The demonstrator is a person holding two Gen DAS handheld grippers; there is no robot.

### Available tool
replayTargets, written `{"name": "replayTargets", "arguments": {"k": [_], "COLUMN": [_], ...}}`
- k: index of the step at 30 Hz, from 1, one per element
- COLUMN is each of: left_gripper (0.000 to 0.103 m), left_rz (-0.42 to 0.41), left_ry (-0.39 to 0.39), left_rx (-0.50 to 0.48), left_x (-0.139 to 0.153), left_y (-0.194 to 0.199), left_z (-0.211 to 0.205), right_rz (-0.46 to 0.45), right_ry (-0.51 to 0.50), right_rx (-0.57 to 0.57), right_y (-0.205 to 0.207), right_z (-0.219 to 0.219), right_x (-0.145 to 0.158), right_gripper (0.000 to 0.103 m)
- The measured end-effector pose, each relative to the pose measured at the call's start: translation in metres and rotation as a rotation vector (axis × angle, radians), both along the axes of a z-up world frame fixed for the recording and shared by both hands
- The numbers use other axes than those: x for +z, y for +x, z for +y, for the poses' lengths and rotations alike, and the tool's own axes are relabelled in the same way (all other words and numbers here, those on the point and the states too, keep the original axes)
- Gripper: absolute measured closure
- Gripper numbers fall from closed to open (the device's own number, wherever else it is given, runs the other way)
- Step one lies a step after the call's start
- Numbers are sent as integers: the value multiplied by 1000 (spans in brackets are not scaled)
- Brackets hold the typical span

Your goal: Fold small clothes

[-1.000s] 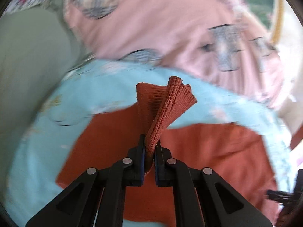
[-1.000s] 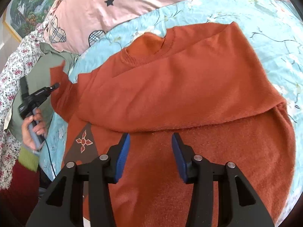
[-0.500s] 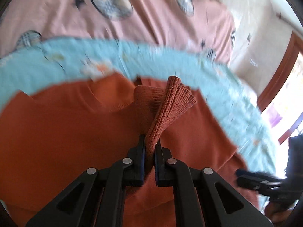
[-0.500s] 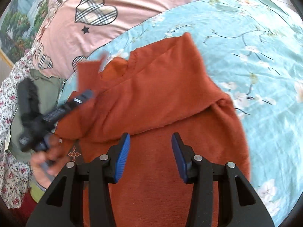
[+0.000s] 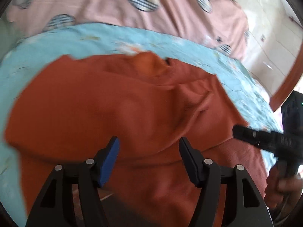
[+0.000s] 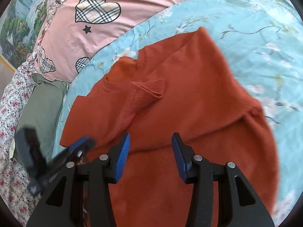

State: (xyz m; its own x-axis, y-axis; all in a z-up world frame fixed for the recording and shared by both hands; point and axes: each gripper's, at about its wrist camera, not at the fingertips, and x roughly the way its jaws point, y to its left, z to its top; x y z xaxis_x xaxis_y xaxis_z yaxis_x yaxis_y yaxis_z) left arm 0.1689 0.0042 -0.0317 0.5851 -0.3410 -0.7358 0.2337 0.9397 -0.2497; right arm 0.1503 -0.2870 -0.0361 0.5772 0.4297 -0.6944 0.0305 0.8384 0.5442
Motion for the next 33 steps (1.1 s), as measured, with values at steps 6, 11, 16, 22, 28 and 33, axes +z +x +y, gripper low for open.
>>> {"name": "replayTargets", "arguments": {"k": [6,11,16,22,28,33], "left_gripper": [38,38,38,38,38,39], "left_rz": [-2,77,88,85,90,98], "left_ry": [105,87,119,184,137,-64], "left_rx": [308,450,418,408,466,554], "left_x": [-3,-22,-28,-33,-33,-33], "left_y": [-23,-23,0,19,18,12], "left_z": [93,151,138,121,134,170], "right_rz": [13,77,71,-262,-93,-43], "right_ry": [40,84,71,-9,-30,-27], "right_rx": [9,-15,-32,-79,-125,-116], "right_y": [34,72,92,49,45,43], "right_z": [28,38,38,12,-25,-23], "right_x": [-8,-25,-30,43,0,-16], "right_gripper": [56,55,94,95,95,95]}}
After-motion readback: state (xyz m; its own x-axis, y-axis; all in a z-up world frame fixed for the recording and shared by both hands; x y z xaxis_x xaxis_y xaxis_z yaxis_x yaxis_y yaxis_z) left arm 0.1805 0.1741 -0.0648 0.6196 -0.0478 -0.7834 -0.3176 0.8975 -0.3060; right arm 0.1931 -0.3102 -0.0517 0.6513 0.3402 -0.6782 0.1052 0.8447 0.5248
